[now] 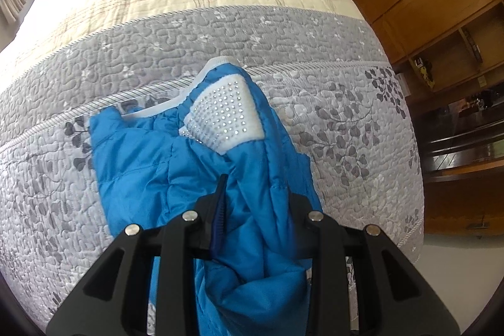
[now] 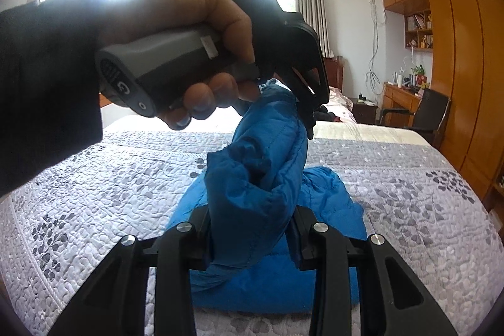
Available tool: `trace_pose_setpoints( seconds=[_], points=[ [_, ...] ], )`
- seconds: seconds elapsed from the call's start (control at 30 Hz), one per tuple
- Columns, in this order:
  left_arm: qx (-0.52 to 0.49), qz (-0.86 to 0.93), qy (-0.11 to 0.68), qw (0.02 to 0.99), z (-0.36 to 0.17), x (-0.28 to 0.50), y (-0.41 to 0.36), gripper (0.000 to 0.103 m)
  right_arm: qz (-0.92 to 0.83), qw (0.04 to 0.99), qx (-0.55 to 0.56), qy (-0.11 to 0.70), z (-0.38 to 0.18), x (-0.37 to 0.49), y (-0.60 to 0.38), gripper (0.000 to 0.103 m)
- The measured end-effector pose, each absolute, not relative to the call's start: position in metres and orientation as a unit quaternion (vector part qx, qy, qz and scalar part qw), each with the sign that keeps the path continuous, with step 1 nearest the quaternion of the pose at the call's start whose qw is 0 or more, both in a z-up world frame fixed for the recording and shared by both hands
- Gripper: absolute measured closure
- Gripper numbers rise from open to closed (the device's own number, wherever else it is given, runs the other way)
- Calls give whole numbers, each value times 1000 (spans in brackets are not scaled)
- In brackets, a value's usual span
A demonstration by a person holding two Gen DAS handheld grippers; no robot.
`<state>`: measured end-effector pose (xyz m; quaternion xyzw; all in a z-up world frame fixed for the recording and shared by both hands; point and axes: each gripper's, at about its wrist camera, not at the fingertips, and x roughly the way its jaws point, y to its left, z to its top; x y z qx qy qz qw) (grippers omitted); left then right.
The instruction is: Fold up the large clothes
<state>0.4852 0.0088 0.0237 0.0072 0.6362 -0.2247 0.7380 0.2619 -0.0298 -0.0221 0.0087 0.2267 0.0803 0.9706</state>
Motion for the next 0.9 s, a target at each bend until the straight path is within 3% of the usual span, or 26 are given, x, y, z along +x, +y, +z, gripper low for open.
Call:
trace_pose_setpoints(
  seconds=[0.17,0.4,0.47,0.63,0.77,0.9],
  points=[
    [23,-223,639,736,7,484,-12,70,80,967,36,239,-32,263,-49,67],
    [8,-231,618,752,-8,486,-30,39,118,946,137,268,-58,268,-93,66],
    [8,-234,609,758,-10,484,-35,37,135,935,175,278,-68,269,-109,62],
    [-17,-239,549,801,7,483,-27,14,165,900,259,308,-90,275,-143,43],
    [-54,-255,508,821,31,480,-2,13,184,872,307,333,-100,278,-162,30],
    [-81,-283,489,821,47,464,34,12,208,852,327,351,-94,282,-174,29]
  ],
)
